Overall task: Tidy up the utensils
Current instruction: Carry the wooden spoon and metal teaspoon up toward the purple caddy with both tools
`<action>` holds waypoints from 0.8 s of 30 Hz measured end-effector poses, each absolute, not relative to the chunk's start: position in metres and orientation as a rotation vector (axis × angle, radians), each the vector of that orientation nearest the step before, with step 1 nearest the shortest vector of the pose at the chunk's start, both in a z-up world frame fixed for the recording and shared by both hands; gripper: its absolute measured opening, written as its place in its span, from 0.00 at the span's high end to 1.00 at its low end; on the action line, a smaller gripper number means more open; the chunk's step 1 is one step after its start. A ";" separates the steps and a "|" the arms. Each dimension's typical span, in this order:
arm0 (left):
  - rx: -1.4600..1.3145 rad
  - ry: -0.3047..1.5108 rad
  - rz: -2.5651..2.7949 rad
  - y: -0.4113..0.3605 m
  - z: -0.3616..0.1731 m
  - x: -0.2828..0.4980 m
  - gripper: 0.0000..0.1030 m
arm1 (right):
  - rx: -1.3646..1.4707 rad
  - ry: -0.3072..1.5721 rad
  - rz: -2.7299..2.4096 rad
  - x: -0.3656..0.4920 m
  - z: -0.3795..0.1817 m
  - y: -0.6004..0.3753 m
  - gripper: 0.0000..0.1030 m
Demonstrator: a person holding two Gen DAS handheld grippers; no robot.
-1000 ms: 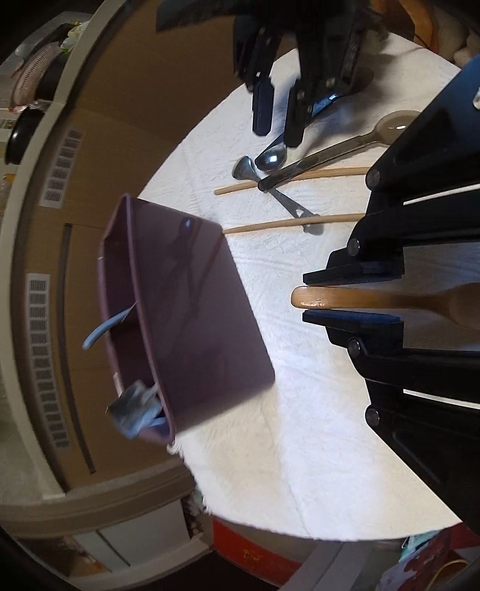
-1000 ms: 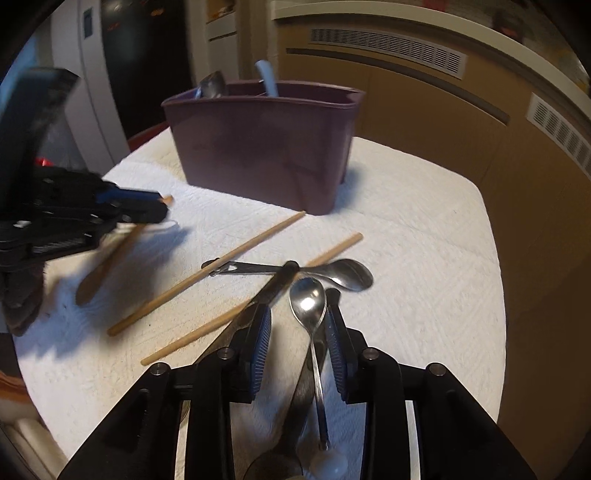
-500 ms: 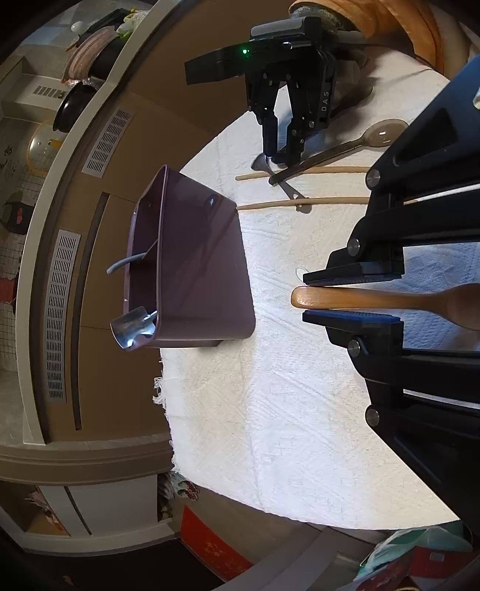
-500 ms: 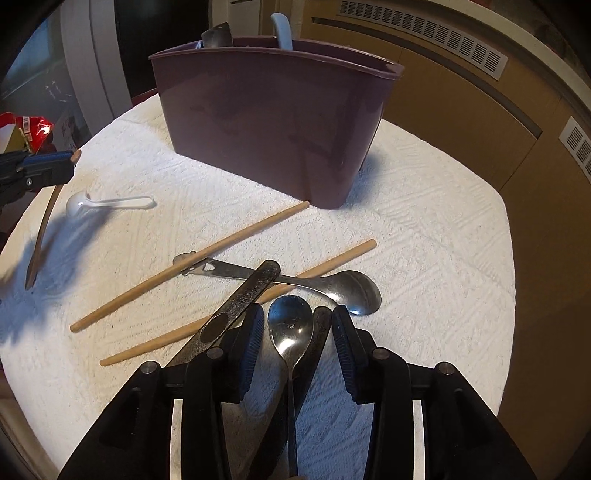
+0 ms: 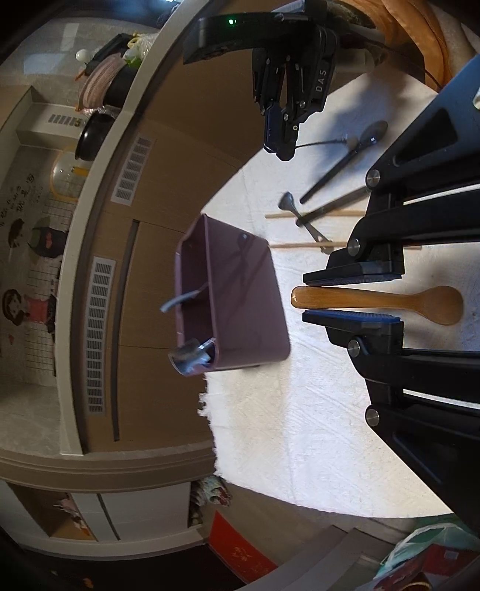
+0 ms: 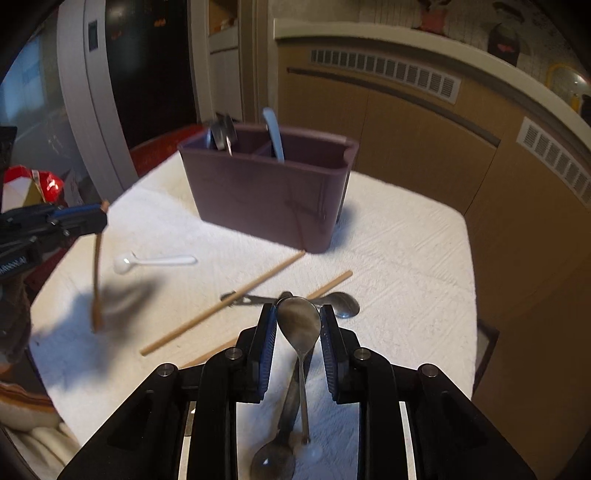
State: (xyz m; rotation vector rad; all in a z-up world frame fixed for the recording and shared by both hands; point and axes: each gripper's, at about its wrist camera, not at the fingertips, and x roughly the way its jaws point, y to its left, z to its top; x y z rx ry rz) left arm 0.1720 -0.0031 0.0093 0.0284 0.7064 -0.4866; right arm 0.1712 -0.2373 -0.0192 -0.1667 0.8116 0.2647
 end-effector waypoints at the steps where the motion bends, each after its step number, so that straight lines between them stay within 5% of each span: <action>1: 0.032 0.694 -0.491 -0.005 0.014 0.171 0.90 | -0.160 0.793 0.263 0.167 -0.013 -0.235 0.77; 4: 0.048 0.633 -0.494 -0.014 0.034 0.166 0.90 | -0.144 0.733 0.267 0.158 0.009 -0.231 0.78; 7: 0.059 0.576 -0.492 -0.021 0.053 0.166 0.90 | -0.144 0.682 0.265 0.158 0.027 -0.223 0.96; 13: 0.038 0.518 -0.476 -0.023 0.079 0.174 0.90 | -0.131 0.613 0.290 0.165 0.063 -0.218 0.99; 21: 0.025 0.524 -0.448 -0.013 0.077 0.178 0.90 | -0.131 0.721 0.323 0.181 0.059 -0.217 0.97; 23: 0.020 0.539 -0.436 -0.009 0.070 0.179 0.90 | -0.103 0.784 0.323 0.187 0.035 -0.218 0.91; 24: 0.019 0.546 -0.425 -0.005 0.064 0.180 0.90 | -0.076 0.822 0.323 0.191 0.022 -0.220 0.81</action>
